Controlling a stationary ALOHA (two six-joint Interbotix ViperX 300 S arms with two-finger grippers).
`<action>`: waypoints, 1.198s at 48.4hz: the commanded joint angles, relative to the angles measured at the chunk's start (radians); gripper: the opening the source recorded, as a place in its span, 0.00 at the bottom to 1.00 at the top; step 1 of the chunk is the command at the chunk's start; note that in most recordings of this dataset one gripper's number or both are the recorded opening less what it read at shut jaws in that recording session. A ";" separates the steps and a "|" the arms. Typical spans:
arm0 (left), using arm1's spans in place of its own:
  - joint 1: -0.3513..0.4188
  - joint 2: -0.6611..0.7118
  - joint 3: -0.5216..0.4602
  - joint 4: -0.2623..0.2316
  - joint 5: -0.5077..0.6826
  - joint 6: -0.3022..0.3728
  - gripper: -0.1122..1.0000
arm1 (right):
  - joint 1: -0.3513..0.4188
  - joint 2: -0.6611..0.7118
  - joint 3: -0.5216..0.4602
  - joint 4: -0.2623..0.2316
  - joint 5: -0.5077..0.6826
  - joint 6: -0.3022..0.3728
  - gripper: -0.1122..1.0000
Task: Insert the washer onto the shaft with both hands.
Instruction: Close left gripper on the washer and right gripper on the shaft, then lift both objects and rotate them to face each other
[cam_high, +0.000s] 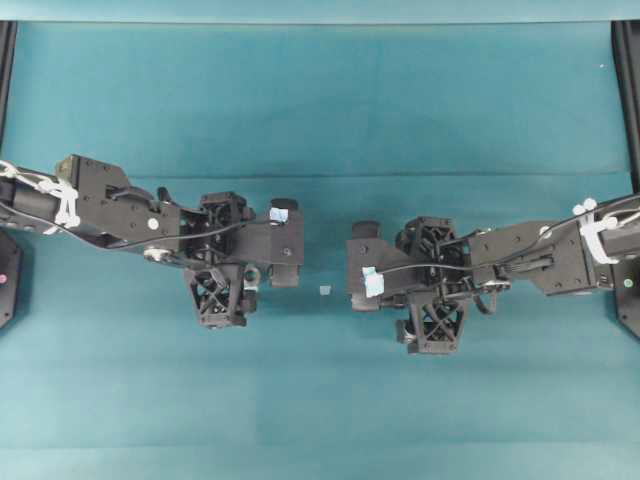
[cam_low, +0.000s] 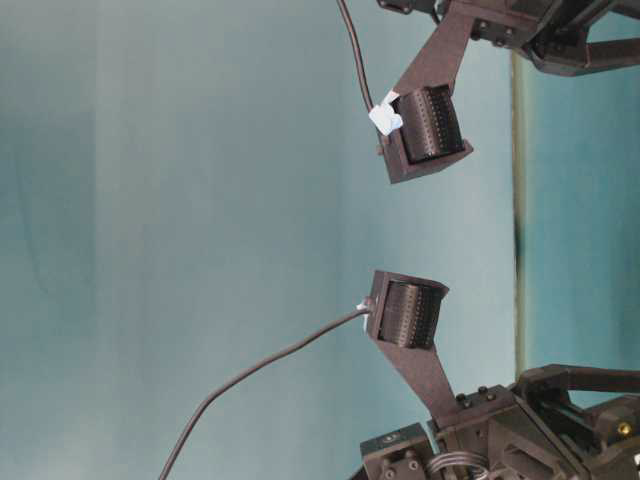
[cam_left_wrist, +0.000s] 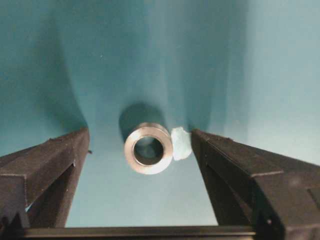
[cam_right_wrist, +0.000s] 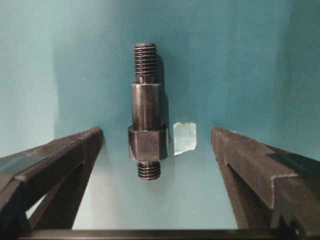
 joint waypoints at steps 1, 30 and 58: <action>-0.005 -0.002 -0.006 0.002 -0.009 -0.002 0.91 | -0.003 0.003 0.000 -0.002 0.002 -0.003 0.76; -0.006 -0.002 -0.006 0.000 -0.008 0.011 0.41 | -0.032 0.005 0.014 -0.002 0.009 -0.005 0.10; -0.005 -0.002 -0.006 0.000 -0.008 0.009 0.41 | -0.035 0.005 0.015 -0.002 0.005 -0.005 0.10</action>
